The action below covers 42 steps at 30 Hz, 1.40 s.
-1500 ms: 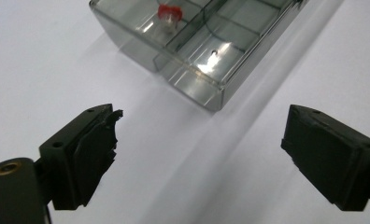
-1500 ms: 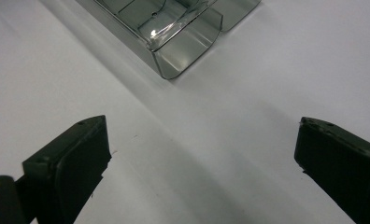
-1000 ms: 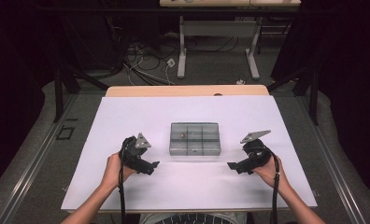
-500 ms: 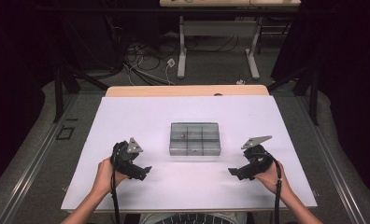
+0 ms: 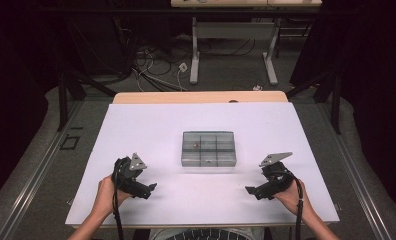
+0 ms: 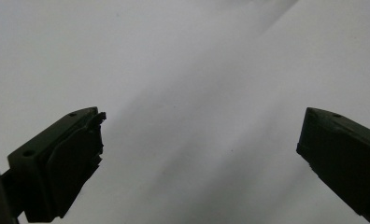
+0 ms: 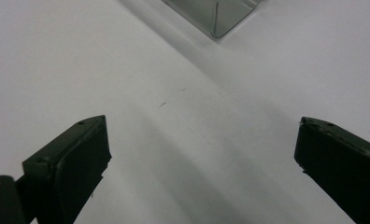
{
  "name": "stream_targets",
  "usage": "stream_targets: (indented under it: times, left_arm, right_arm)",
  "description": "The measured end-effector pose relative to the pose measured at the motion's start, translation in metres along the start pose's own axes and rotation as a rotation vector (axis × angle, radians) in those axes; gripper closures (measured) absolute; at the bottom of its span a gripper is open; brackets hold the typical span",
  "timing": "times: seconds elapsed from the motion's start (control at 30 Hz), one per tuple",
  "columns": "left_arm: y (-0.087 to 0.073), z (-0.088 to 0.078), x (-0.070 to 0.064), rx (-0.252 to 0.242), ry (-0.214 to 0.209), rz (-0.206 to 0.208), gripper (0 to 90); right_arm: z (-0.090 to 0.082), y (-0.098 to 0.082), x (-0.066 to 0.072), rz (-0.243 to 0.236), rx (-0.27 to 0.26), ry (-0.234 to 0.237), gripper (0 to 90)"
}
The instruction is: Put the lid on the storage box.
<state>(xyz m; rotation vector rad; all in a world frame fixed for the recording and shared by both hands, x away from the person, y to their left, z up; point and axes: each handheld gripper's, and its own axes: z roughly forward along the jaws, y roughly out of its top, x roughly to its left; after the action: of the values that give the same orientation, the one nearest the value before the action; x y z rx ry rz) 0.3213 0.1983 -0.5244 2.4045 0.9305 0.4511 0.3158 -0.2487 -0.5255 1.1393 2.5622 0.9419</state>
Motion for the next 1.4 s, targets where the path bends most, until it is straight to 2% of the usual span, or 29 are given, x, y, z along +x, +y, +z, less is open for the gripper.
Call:
stream_targets:
  times: [0.07, 0.13, 0.2, 0.23, 0.33, 0.37, 0.43, 0.47, 0.6, 1.4]
  left_arm:
    - [-0.003, 0.0, 0.0, 0.002, -0.002, 0.0, 0.0]
    - [-0.005, 0.0, -0.001, 0.001, 0.001, -0.001, 0.0]
    - [-0.007, 0.001, -0.002, -0.001, -0.001, -0.009, 0.0]
    - [-0.008, 0.001, -0.003, 0.004, -0.004, -0.01, 0.0]
    - [-0.011, 0.002, -0.004, -0.002, 0.001, -0.012, 0.0]
    - [-0.012, 0.001, -0.004, 0.001, -0.001, -0.008, 0.0]
    - [-0.014, 0.002, -0.006, 0.0, -0.003, -0.01, 0.0]
    - [-0.014, 0.002, -0.007, 0.002, -0.004, -0.011, 0.0]
    - [-0.018, 0.005, -0.009, 0.0, -0.004, -0.013, 0.0]
    - [-0.028, 0.009, -0.016, -0.012, -0.003, -0.007, 0.0]
  right_arm:
    - [0.001, -0.002, 0.0, -0.008, 0.0, -0.007, 3.0]
    - [0.001, -0.005, 0.001, 0.004, -0.005, 0.002, 3.0]
    - [0.0, -0.007, 0.0, -0.006, 0.013, -0.003, 3.0]
    - [0.002, -0.008, 0.001, 0.005, -0.005, 0.001, 3.0]
    - [0.002, -0.011, 0.001, 0.003, -0.003, -0.01, 3.0]
    - [0.001, -0.012, 0.001, 0.003, 0.011, -0.001, 3.0]
    - [0.002, -0.014, 0.001, 0.007, -0.007, -0.007, 3.1]
    - [0.002, -0.015, 0.001, 0.011, -0.006, 0.004, 3.1]
    - [0.003, -0.018, 0.002, 0.018, -0.006, -0.002, 3.1]
    - [0.005, -0.026, 0.001, 0.021, -0.012, -0.006, 3.2]
